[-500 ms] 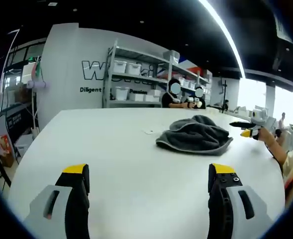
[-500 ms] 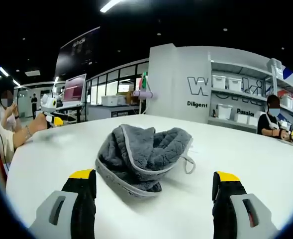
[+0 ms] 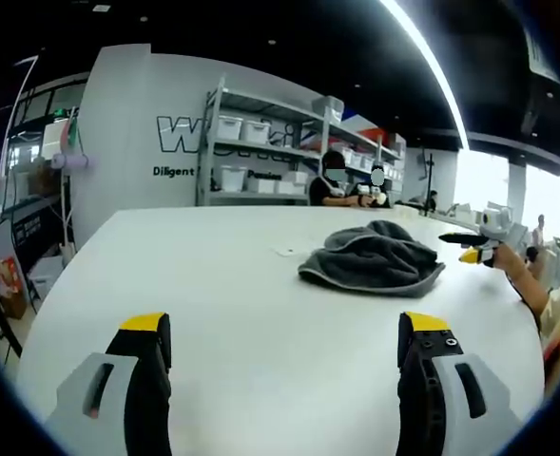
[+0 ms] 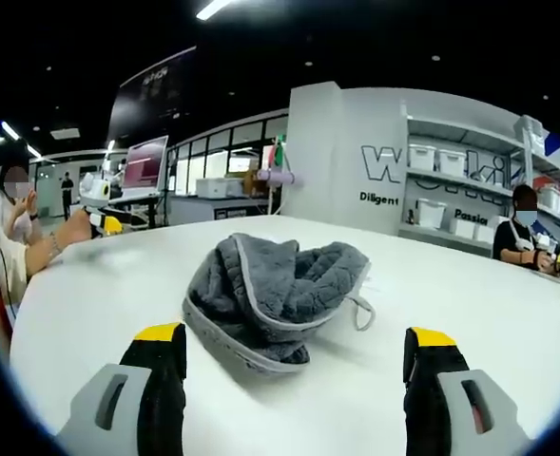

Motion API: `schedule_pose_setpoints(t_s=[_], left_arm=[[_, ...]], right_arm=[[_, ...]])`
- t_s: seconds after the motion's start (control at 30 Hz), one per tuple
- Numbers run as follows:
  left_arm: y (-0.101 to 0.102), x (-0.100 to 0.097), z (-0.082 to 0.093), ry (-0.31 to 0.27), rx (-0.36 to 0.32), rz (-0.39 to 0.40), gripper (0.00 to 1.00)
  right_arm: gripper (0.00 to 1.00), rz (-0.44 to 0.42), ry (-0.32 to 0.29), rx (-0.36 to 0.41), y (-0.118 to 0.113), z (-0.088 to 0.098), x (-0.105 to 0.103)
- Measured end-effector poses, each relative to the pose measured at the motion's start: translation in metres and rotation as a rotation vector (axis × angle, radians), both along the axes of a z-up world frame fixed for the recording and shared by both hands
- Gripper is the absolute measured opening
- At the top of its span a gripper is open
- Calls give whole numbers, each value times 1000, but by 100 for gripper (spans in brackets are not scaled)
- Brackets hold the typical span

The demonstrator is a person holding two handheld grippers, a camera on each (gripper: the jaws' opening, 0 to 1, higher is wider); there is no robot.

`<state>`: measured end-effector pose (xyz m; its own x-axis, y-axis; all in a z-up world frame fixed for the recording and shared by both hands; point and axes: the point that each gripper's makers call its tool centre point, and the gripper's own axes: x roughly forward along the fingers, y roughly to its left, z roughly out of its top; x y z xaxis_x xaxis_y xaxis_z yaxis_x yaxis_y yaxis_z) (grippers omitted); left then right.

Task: Fold the towel on the table until its edges align and the towel forms a compact rectangular stack.

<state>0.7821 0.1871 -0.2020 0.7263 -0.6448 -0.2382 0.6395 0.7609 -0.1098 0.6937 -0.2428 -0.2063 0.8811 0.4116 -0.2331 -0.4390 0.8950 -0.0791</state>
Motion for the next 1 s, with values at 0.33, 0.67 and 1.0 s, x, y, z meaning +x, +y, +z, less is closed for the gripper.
schedule_pose_setpoints(t_s=[0.33, 0.67, 1.0], left_arm=[[1, -1, -1, 0, 4, 3, 97], [0, -6, 0, -4, 6, 4, 97], [1, -8, 6, -11, 1, -4, 97]], right_arm=[[88, -6, -29, -18, -1, 6, -2], [74, -14, -39, -34, -1, 6, -3], [37, 32, -100, -136, 15, 7, -3]])
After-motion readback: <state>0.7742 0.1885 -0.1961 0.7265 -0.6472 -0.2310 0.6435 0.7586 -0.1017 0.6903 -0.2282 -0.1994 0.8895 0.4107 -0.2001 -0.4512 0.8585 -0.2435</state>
